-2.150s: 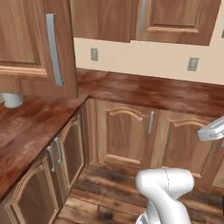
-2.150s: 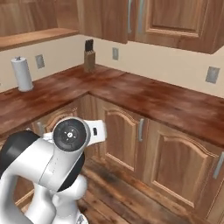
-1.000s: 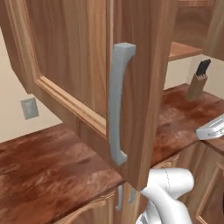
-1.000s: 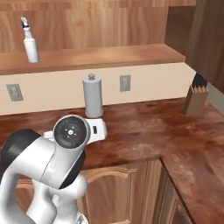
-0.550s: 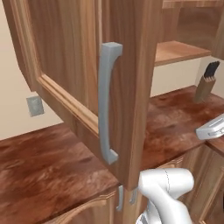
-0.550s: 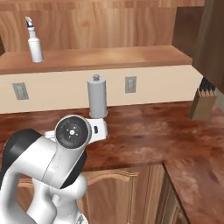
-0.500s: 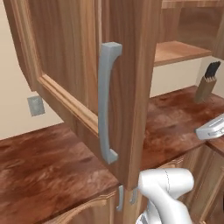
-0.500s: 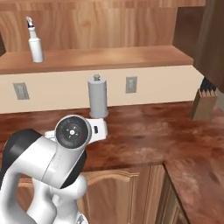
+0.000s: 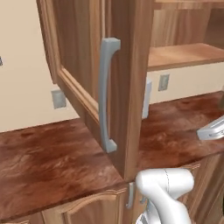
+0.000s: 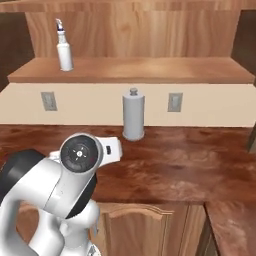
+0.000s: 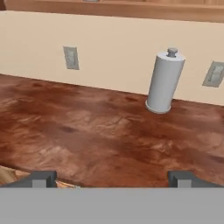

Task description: Move the cutting board and knife to the sink. Then move spray from the cabinet to the counter.

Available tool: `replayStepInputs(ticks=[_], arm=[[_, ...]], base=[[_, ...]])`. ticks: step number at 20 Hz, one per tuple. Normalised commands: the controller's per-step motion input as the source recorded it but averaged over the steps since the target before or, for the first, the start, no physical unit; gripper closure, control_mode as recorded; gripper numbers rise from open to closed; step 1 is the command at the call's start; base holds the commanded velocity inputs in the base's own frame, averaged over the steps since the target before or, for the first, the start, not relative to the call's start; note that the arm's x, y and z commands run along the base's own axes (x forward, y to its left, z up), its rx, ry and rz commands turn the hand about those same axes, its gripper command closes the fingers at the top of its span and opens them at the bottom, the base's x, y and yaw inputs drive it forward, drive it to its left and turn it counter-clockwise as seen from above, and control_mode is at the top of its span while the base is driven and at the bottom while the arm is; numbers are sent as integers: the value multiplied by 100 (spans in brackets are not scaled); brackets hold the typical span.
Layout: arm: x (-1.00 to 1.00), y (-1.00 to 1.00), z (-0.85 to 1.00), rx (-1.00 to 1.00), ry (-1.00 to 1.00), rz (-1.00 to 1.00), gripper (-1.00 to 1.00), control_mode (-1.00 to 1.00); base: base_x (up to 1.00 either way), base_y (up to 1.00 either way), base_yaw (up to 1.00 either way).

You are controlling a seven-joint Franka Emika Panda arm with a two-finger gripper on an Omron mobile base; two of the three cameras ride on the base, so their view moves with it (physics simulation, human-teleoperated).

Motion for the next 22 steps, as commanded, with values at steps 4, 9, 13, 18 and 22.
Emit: replayStepInputs(ticks=[4, 9, 13, 18, 22], arm=[[0, 0, 0, 0, 0, 0, -100, 100], [0, 0, 0, 0, 0, 0, -100, 100], [0, 0, 0, 0, 0, 0, -100, 100], [0, 0, 0, 0, 0, 0, -100, 100], [0, 0, 0, 0, 0, 0, -100, 100]], base=[[38, 42, 69], [62, 43, 60], [100, 19, 10], [100, 40, -4], [100, 49, -7]])
